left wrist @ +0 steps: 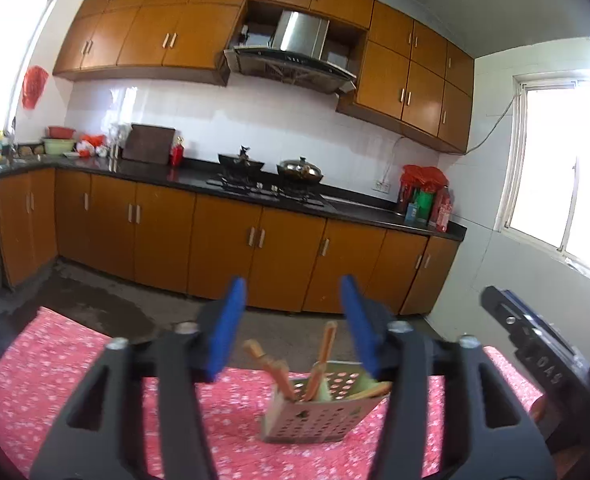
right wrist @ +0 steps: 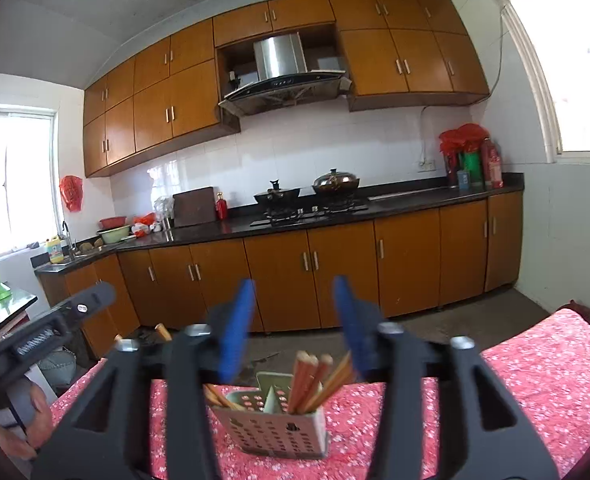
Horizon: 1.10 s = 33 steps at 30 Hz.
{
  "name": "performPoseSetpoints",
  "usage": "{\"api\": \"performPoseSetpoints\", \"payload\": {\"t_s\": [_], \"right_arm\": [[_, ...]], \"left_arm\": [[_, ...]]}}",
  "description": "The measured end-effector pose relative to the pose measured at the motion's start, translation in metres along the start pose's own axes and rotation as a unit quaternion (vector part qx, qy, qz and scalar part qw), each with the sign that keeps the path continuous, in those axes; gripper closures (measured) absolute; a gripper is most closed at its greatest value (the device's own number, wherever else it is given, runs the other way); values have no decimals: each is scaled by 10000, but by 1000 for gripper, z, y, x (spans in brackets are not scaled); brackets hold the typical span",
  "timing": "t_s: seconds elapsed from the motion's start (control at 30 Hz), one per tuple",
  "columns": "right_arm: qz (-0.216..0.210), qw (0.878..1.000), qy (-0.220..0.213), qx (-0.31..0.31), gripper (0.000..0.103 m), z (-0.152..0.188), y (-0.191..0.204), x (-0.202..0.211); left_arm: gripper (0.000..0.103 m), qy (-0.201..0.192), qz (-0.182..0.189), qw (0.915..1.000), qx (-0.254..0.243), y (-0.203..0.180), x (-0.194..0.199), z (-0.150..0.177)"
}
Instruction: Organize utensils
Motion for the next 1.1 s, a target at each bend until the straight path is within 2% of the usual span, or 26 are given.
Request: {"api": "performPoseSetpoints", "payload": {"t_s": [0.03, 0.07, 0.1, 0.13, 0.17, 0.33, 0.53, 0.67, 0.83, 1.1], "right_arm": [[34, 10000, -25, 28, 38, 2, 0, 7], [114, 9999, -51, 97, 25, 6, -1, 17], [182, 9997, -78, 148, 18, 9, -1, 24], [273, 9993, -120, 213, 8, 16, 0, 35], [327, 9990, -141, 275, 4, 22, 1, 43], [679, 9957, 30, 631, 2, 60, 9, 71], [691, 9955, 441, 479, 2, 106, 12, 91], [795, 9937, 538, 583, 2, 128, 14, 100], [922, 9907, 678, 737, 2, 155, 17, 106], [817, 9893, 1066, 570, 2, 192, 14, 114]], "left_arm": [[35, -52, -73, 9999, -96, 3, 12, 3], [23, -79, -127, 9998, -162, 5, 20, 5], [11, -96, -194, 9995, -246, 7, 30, 10], [8, -128, -259, 9990, -339, 10, 41, 15], [4, -146, -303, 9986, -407, 10, 49, 19], [4, -125, -572, 9955, -745, 15, 89, 56], [4, 103, -838, 9934, -781, 22, 113, 111], [4, 126, -976, 9902, -988, 19, 122, 142], [4, 201, -1037, 9884, -1092, 20, 127, 171], [4, 559, -905, 9914, -767, 33, 126, 201]]}}
Point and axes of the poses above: each gripper's, at about its wrist camera, not at the fingertips, and x roughly against the way its jaws point, y to its left, z to its underside, the point moved 7 cm from there along -x, roughly the way its jaws point, and after that the axes turned 6 degrees about y, right-handed, at the moved point
